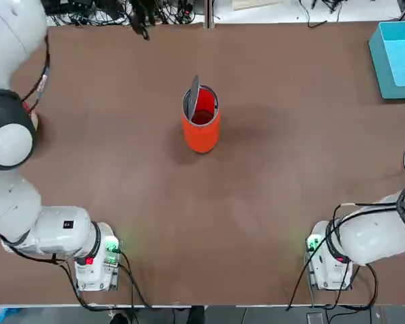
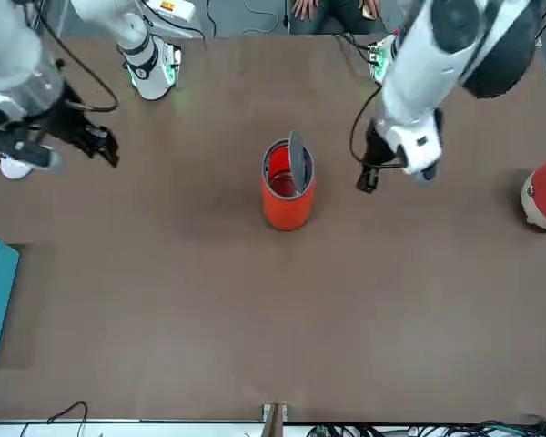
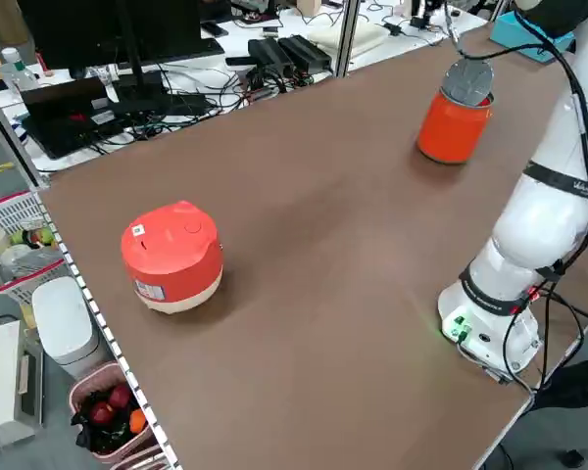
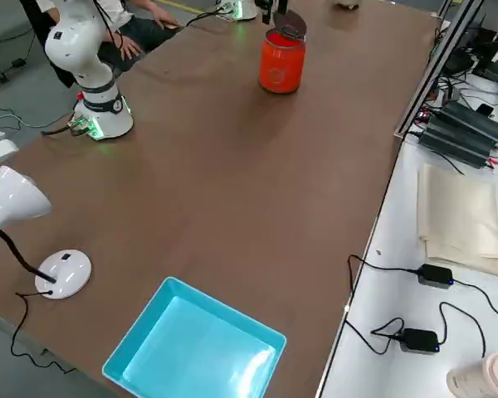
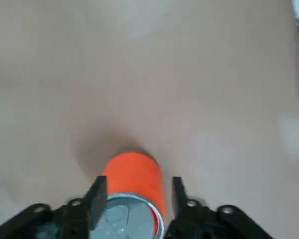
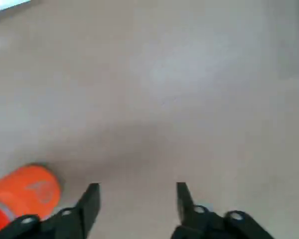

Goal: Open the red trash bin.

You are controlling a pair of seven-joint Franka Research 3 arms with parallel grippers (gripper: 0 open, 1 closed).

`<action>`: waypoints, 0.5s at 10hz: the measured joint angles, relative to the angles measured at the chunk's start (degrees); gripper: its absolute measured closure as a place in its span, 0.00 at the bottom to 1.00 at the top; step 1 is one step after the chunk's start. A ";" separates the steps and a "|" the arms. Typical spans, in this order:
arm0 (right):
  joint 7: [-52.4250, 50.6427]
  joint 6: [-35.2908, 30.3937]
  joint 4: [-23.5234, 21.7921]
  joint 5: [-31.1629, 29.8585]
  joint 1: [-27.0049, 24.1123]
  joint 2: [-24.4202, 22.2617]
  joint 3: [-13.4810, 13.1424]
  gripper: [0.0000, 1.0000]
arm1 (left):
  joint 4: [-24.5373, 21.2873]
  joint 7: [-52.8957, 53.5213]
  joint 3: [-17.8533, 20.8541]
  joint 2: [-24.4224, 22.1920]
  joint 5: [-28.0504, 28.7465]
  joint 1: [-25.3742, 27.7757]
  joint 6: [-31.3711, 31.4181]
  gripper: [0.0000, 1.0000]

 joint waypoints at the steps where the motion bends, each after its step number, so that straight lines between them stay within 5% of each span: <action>1: -8.65 -1.02 0.06 -0.16 -5.17 -0.27 -0.20 0.10 | 1.13 7.12 0.03 -0.67 0.03 2.80 -0.57 0.19; 3: -23.86 -2.44 0.20 -0.09 -15.47 -1.47 -0.63 0.00 | 1.42 20.51 0.06 -2.27 0.04 7.36 -0.66 0.00; 5: -27.64 -2.83 0.21 -0.03 -18.55 -2.36 -0.52 0.00 | 1.41 31.04 1.74 -3.25 0.04 9.64 -2.37 0.00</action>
